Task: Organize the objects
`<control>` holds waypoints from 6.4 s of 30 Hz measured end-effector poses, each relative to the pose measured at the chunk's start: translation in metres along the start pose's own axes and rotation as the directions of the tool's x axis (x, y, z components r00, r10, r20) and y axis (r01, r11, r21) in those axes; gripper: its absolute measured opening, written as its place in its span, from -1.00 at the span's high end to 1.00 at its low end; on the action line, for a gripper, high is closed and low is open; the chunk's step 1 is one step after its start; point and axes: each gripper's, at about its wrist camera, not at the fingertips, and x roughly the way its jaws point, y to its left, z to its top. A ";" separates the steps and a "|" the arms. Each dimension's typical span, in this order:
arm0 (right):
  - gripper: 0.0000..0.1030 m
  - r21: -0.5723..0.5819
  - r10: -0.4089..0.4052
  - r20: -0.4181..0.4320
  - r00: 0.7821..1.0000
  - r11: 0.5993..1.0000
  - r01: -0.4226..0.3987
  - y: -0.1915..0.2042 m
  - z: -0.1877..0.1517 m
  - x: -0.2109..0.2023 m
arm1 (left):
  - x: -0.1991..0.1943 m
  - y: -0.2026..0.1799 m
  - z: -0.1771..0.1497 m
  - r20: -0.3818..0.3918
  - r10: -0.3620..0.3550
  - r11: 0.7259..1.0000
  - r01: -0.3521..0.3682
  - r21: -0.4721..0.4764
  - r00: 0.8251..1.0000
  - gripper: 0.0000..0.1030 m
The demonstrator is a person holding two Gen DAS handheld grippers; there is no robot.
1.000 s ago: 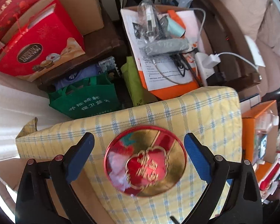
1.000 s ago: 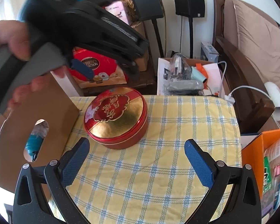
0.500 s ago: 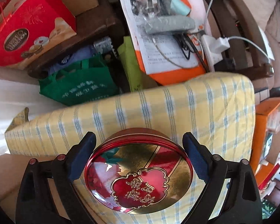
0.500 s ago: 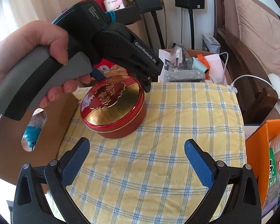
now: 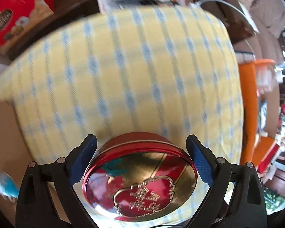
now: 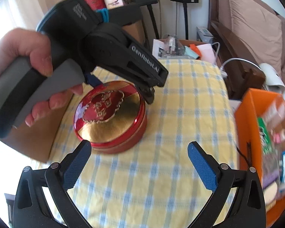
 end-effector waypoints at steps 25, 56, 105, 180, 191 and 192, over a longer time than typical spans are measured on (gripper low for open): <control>-0.98 -0.033 0.040 0.034 0.999 0.999 -0.039 0.013 -0.097 -0.070 | 0.002 0.017 -0.130 0.113 -0.454 0.891 0.449 0.073 0.884 -0.84; -0.98 -0.356 0.157 0.030 0.987 0.925 -0.136 -0.001 -0.105 -0.063 | -0.017 0.024 -0.244 0.456 -0.484 0.781 0.134 0.610 0.746 -0.87; -1.00 -0.676 0.223 -0.012 0.975 0.716 -0.173 0.085 -0.038 -0.092 | -0.127 0.025 -0.286 0.605 -0.487 0.776 -0.005 0.631 0.630 -1.00; -0.99 -0.529 0.219 0.004 0.976 0.829 -0.183 0.198 0.048 -0.058 | -0.180 0.241 -0.262 0.703 -0.124 0.992 0.091 0.085 0.700 -0.99; -0.99 -0.317 0.172 0.104 0.980 0.939 -0.132 0.156 0.024 -0.075 | -0.169 0.216 -0.297 0.771 -0.063 0.997 0.072 0.022 0.634 -0.99; -0.99 -0.307 0.166 0.108 0.980 0.943 -0.126 0.154 0.022 -0.075 | -0.168 0.214 -0.299 0.773 -0.062 0.997 0.075 0.019 0.632 -0.99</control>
